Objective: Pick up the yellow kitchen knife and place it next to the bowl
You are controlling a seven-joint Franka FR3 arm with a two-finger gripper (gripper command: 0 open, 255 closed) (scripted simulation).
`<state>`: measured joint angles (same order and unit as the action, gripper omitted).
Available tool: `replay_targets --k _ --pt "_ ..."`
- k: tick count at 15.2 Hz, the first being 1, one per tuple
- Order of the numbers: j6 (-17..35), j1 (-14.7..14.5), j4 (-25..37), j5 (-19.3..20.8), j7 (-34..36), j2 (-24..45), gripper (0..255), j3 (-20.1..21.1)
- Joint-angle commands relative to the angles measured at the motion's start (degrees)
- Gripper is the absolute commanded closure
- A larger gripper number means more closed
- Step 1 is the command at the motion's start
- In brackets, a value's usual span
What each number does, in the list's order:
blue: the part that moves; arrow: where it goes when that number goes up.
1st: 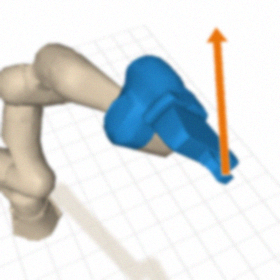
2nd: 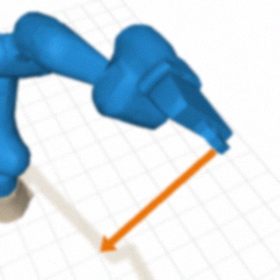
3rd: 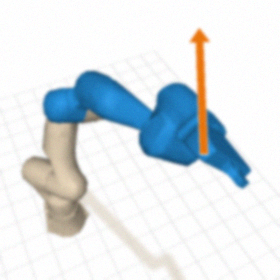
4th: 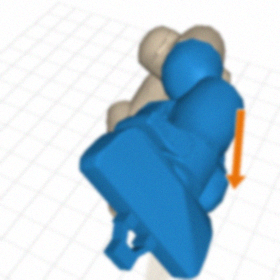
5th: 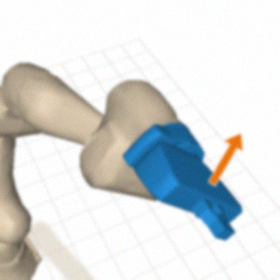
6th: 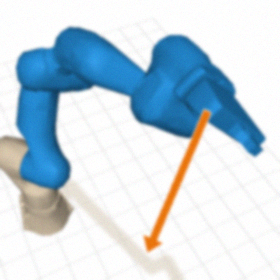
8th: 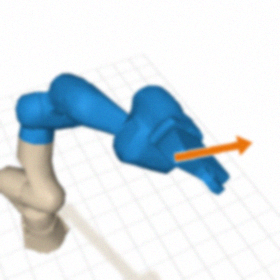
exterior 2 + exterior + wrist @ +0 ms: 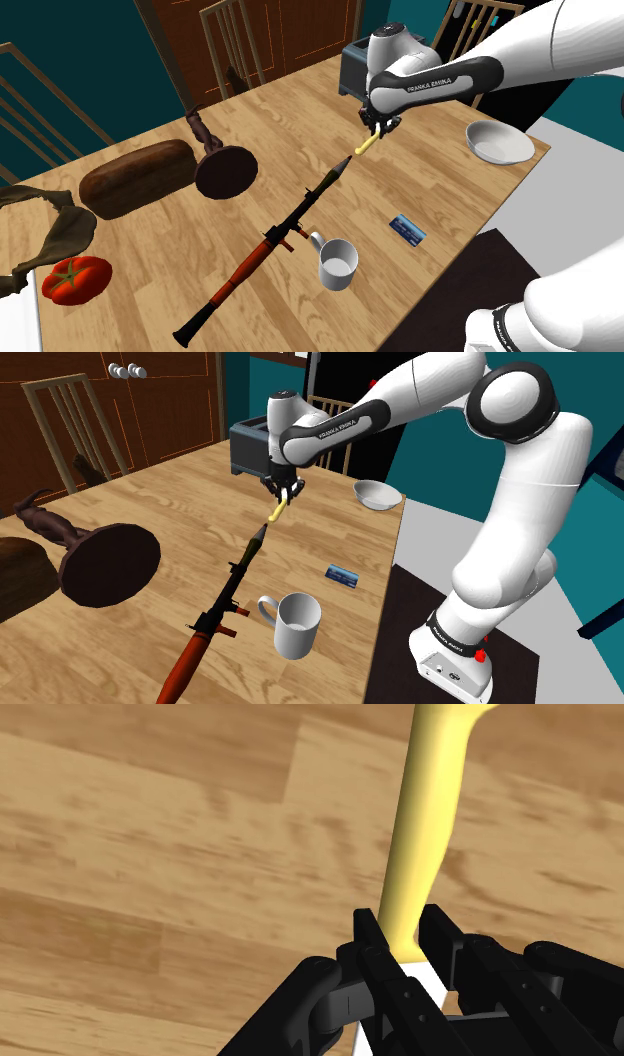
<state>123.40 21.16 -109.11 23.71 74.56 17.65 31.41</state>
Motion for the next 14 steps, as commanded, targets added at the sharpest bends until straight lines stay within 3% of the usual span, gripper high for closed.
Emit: replay_targets --k 1,14 --pt "-1.26 0.15 0.51 -0.82 -0.60 -0.94 255 0.34" --pt "-9.37 0.83 5.72 -4.60 -4.19 -4.98 255 1.51"
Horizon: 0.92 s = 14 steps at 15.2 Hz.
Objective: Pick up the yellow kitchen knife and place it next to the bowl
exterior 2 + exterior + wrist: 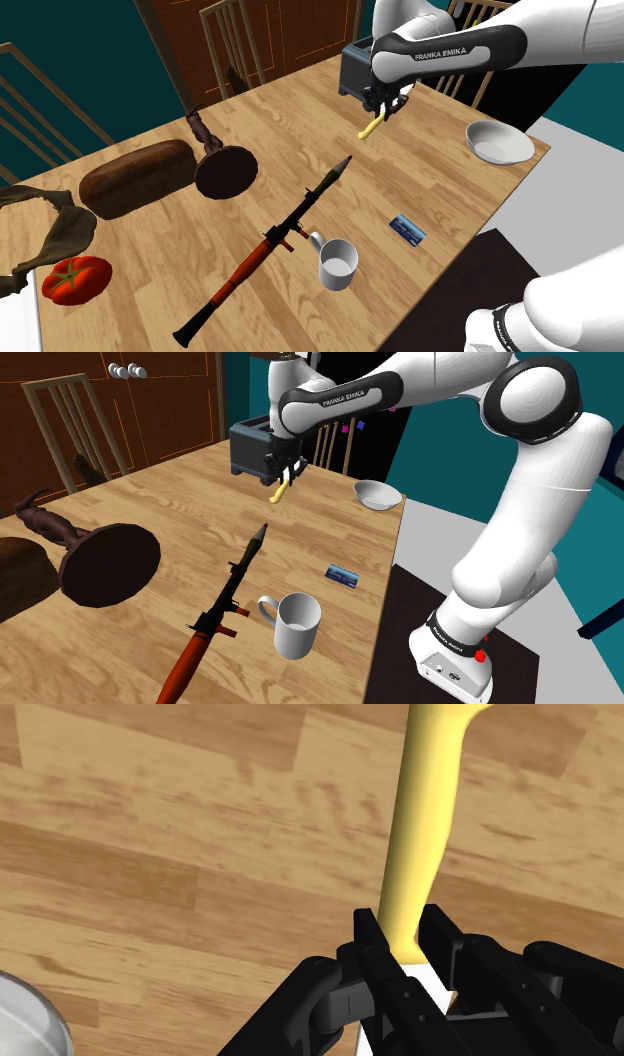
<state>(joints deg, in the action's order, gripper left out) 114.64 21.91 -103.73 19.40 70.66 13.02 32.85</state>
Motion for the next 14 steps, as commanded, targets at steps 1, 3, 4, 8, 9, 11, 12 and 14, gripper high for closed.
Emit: replay_targets --k 1,3,4,8,9,11,12,14 --pt "-1.27 0.09 0.83 -0.51 -0.52 -0.58 255 0.13" --pt "-2.60 0.12 1.88 -0.93 -0.98 -1.00 255 0.24" --pt "-3.28 0.13 2.42 -1.12 -1.20 -1.20 255 0.29" --pt "-4.04 1.34 1.33 -2.80 -3.14 -3.87 255 0.21" --pt "-3.04 2.47 -1.18 -4.03 -4.59 -6.06 255 -0.04" --pt "-1.24 4.38 -5.91 -6.46 -7.70 -10.32 255 -0.85" --pt "-0.44 5.16 -8.15 -7.64 -9.32 -12.38 255 -1.40" --pt "0.97 6.44 -12.36 -9.85 -12.64 -16.34 255 -2.73"
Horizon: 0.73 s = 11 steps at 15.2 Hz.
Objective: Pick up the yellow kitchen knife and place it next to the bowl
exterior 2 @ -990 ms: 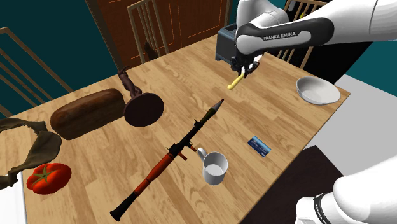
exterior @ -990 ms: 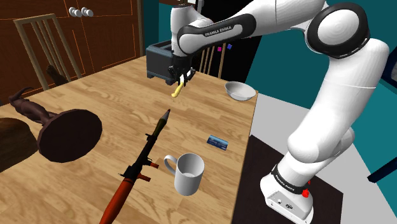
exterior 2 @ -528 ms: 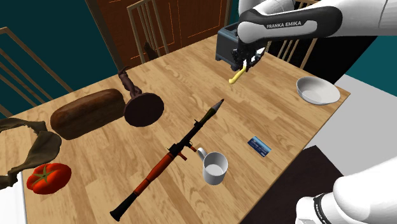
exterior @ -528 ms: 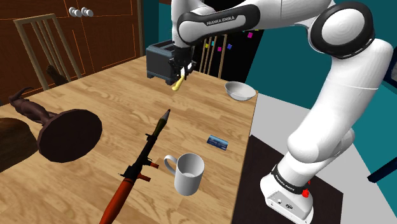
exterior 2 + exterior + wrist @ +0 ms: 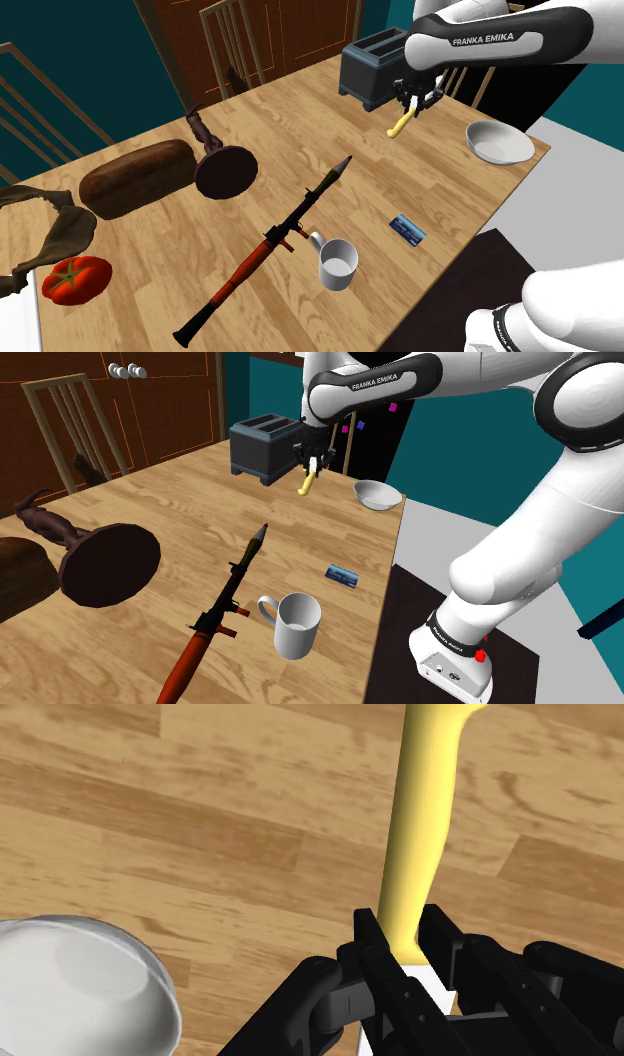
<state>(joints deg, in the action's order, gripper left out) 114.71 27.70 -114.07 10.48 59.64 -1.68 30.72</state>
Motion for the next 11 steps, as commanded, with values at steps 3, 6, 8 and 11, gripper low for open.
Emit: replay_targets --k 3,6,8,11 --pt "2.95 1.64 -7.00 -2.94 -5.21 -5.61 255 -2.48" --pt "5.16 1.64 -8.61 -2.38 -4.53 -4.86 255 -2.35" --pt "6.63 1.67 -9.62 -1.94 -4.03 -4.29 255 -2.25" --pt "8.81 1.71 -11.04 -1.19 -3.21 -3.33 255 -2.10"
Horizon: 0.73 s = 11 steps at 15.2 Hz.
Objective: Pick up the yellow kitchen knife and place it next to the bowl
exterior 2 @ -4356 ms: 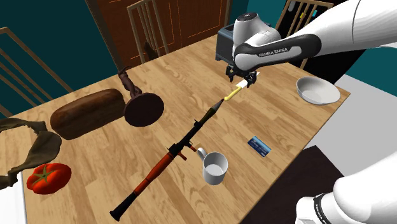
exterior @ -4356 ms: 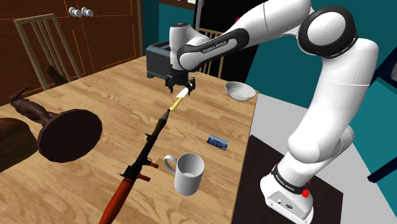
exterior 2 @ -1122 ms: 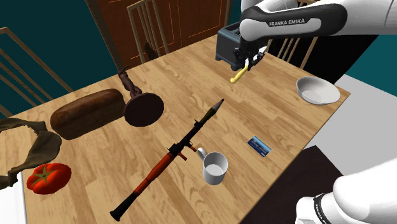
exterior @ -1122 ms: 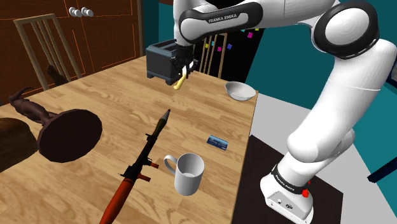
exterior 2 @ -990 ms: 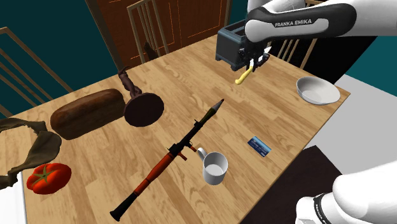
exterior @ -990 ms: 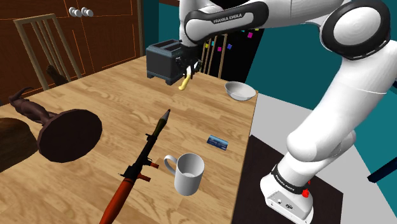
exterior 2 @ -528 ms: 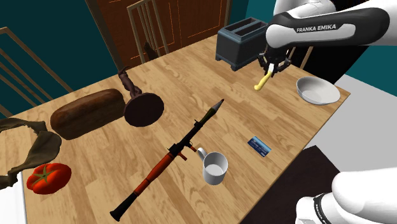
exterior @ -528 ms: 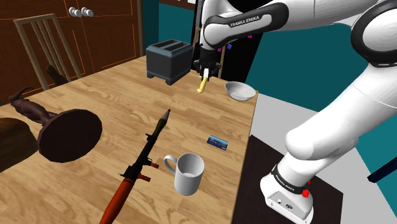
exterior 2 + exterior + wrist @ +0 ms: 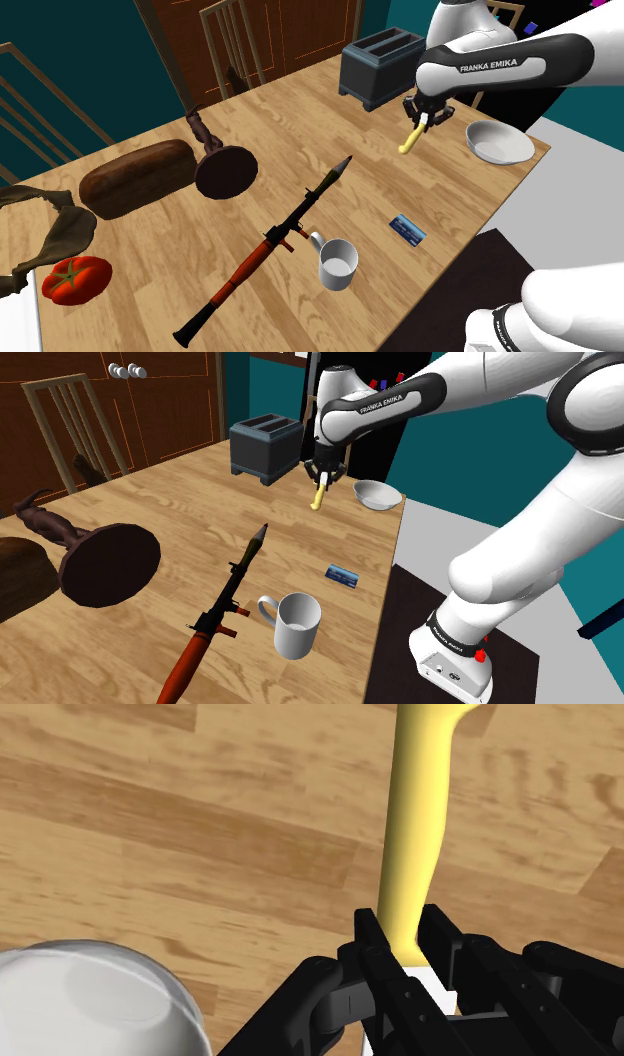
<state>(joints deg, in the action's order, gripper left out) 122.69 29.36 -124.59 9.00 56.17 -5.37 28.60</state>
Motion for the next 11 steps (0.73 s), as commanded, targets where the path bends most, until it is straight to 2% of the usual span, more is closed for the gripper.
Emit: replay_targets --k 1,11 --pt "1.56 0.06 -0.96 0.58 0.55 0.71 255 0.07" --pt "8.66 0.23 -4.73 4.31 4.11 4.98 255 0.37"
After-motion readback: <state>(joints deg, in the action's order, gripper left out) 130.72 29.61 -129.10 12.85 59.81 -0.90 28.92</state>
